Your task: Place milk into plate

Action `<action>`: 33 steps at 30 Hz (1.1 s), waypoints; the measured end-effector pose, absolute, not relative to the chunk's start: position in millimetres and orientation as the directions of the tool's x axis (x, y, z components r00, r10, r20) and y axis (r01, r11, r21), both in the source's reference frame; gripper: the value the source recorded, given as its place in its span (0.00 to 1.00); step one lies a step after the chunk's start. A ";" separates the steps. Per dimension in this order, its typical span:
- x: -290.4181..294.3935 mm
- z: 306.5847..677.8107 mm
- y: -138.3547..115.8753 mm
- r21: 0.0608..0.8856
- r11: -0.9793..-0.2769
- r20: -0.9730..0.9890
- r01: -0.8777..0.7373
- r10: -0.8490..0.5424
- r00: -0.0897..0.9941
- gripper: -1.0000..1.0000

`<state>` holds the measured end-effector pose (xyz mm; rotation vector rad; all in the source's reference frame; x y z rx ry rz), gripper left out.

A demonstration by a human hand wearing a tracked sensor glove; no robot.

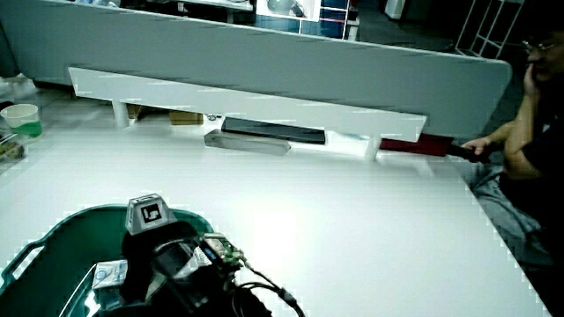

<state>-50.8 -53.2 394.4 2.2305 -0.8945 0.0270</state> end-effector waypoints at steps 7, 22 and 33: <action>-50.6 397.7 -52.9 0.638 -0.486 0.271 -0.597 -0.584 0.765 0.50; -32.0 371.3 -38.4 0.622 -0.470 0.341 -0.626 -0.556 0.758 0.15; -10.8 329.5 4.2 0.569 -0.416 0.413 -0.709 -0.601 0.684 0.00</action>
